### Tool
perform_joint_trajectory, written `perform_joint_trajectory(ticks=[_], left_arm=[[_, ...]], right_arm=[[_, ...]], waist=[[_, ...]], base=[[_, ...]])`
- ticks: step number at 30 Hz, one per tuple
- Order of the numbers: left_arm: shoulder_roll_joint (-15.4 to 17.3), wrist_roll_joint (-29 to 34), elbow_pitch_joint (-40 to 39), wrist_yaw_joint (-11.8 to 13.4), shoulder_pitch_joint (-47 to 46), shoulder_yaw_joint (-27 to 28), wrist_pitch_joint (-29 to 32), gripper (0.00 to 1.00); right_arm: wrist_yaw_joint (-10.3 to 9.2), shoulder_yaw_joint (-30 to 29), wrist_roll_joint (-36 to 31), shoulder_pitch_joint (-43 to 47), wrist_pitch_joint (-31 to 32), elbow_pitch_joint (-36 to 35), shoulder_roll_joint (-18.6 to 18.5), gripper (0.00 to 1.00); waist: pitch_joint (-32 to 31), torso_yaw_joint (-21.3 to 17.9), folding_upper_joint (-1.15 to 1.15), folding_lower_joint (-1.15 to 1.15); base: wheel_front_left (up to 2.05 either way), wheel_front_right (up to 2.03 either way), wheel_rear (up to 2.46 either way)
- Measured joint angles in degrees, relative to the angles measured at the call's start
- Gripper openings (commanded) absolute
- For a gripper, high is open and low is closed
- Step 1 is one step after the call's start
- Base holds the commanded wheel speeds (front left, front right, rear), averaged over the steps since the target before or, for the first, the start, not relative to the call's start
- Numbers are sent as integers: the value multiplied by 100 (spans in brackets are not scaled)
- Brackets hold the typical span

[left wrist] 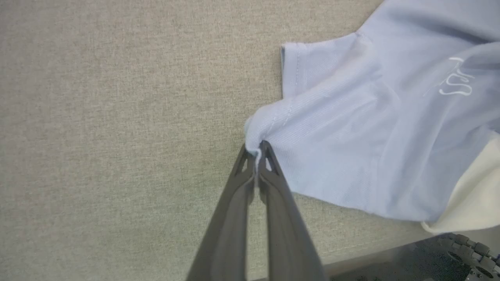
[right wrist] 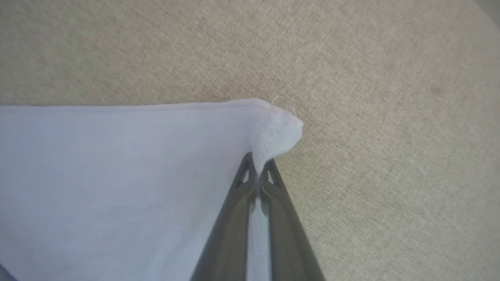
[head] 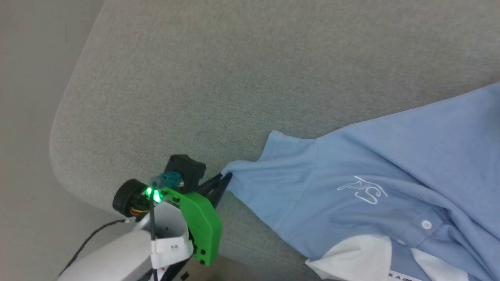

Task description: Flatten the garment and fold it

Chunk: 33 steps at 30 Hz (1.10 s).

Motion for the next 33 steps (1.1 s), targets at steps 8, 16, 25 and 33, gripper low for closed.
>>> perform_joint_trajectory(ticks=[8, 16, 25, 33], left_arm=[[254, -82, -42, -1, -199, 235, 67, 0], [683, -214, -267, 34, -570, 858, 18, 0], [1131, -513, -503, 55, -1021, 1808, -359, 0], [1338, -510, -787, 16, -1853, 2475, -492, 0]], right_arm=[[0, 358, 546, -261, -1095, -172, -225, 0], [0, 383, 1124, -475, -2005, -434, -399, 0], [0, 127, 1379, -684, -2757, -875, -313, 0], [0, -38, 1584, -912, -3005, -1360, -242, 0]], waist=[[-578, -336, 0, 0], [-1194, -783, 0, 0], [-1640, -1361, 0, -1], [-1957, -1759, 0, -1]], base=[[0, 0, 0], [0, 0, 0], [0, 0, 0], [0, 0, 0]])
